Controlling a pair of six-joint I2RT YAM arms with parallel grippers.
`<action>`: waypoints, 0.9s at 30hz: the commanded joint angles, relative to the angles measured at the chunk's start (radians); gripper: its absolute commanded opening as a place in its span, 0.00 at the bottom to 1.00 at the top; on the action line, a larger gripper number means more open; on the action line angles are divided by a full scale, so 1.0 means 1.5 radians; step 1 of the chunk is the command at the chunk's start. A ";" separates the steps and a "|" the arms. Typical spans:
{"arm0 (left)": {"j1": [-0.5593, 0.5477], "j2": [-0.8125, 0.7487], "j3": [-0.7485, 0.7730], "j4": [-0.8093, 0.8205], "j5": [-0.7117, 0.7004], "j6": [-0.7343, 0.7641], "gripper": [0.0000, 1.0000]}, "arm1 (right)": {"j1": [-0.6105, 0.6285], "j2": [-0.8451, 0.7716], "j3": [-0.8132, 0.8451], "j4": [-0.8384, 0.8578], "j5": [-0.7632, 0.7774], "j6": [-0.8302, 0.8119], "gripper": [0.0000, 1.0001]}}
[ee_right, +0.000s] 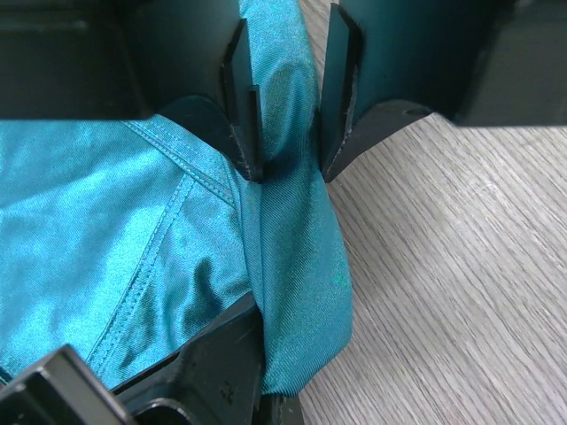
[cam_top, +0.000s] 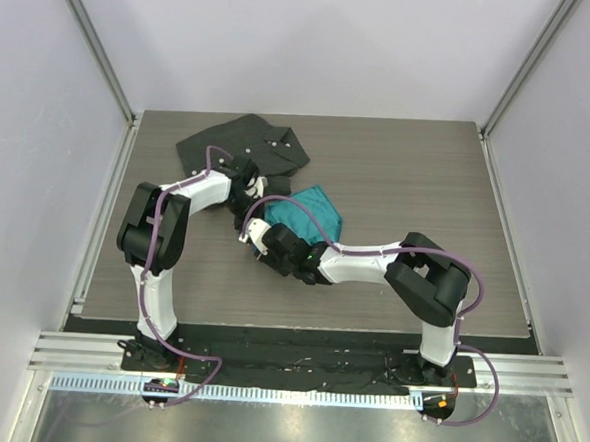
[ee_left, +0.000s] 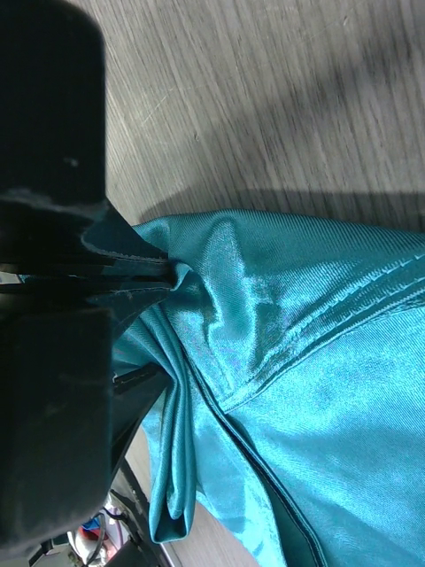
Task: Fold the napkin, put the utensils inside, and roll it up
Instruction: Roll the napkin with the utensil
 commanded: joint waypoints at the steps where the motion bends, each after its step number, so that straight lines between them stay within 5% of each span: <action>1: -0.004 0.021 -0.011 -0.006 0.010 0.012 0.00 | -0.004 0.019 -0.006 -0.036 0.023 0.012 0.41; 9: -0.004 0.020 -0.011 -0.007 0.007 0.013 0.00 | 0.000 -0.013 0.004 -0.025 0.024 0.007 0.51; 27: -0.004 0.025 -0.005 -0.013 0.010 0.017 0.00 | 0.015 0.005 0.012 0.019 0.050 0.003 0.53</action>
